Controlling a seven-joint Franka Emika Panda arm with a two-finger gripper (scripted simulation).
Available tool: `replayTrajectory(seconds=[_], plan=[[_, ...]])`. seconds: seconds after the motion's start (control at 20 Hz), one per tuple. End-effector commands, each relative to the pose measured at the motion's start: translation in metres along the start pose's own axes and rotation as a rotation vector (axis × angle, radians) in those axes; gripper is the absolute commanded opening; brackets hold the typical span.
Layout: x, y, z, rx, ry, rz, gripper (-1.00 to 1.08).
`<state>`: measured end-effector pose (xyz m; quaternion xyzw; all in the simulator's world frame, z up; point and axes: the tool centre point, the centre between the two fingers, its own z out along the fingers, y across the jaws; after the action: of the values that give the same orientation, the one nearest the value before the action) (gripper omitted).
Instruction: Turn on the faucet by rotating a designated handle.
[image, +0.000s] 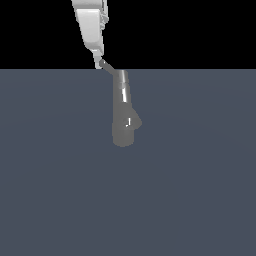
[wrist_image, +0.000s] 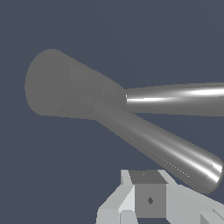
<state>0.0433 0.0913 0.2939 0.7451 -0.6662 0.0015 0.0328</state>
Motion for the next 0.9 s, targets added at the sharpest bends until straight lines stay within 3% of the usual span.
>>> replayTrajectory(seconds=[0.0, 0.3, 0.4, 0.85], plan=[[0.013, 0.01, 0.001, -0.013, 0.002, 0.009, -1.0], [0.028, 0.028, -0.004, -0.016, 0.002, 0.006, -1.0], [0.019, 0.023, -0.005, -0.011, 0.001, -0.003, -1.0], [0.084, 0.026, -0.002, -0.015, 0.001, 0.003, -1.0]])
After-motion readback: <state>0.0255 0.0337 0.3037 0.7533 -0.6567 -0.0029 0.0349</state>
